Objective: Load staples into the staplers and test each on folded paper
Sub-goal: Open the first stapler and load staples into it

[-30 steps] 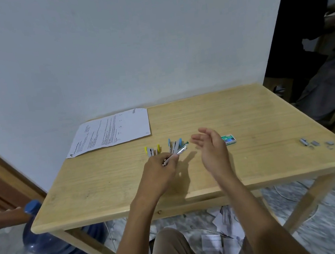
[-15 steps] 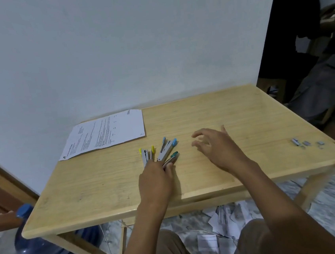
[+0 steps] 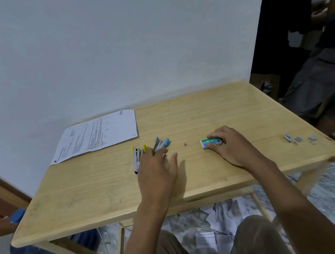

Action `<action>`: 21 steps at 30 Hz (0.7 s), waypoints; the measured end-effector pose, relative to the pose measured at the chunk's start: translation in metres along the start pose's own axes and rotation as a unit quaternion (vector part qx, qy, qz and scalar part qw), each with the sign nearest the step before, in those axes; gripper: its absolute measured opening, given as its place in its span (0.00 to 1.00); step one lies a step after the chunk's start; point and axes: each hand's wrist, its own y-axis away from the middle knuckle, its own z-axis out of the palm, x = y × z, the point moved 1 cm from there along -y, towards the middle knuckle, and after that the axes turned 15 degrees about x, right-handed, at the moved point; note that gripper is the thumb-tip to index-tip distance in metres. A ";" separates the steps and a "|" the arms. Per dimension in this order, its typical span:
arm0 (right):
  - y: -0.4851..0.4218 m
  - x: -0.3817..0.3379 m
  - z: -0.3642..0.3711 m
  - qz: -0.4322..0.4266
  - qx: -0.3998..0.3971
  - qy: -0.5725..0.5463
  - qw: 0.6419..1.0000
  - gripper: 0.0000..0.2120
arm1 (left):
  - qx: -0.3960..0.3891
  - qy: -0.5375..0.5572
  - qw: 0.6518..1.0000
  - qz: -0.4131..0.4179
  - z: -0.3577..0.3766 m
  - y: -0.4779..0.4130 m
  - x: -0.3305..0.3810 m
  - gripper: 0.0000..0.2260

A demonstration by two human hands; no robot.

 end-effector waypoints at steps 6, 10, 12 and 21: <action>0.015 0.001 -0.002 -0.049 -0.021 -0.042 0.998 0.13 | -0.198 -0.019 0.974 0.105 0.041 0.004 0.038 0.27; 0.019 0.004 -0.007 -0.058 -0.010 -0.061 0.996 0.13 | -0.194 0.016 0.978 0.082 0.059 0.007 0.038 0.20; 0.020 0.004 -0.008 -0.031 0.009 -0.087 0.996 0.14 | -0.173 0.032 0.982 0.073 0.063 0.008 0.036 0.17; 0.016 0.009 -0.005 0.026 0.060 -0.006 0.998 0.14 | -0.145 0.058 0.985 0.067 0.066 0.008 0.029 0.18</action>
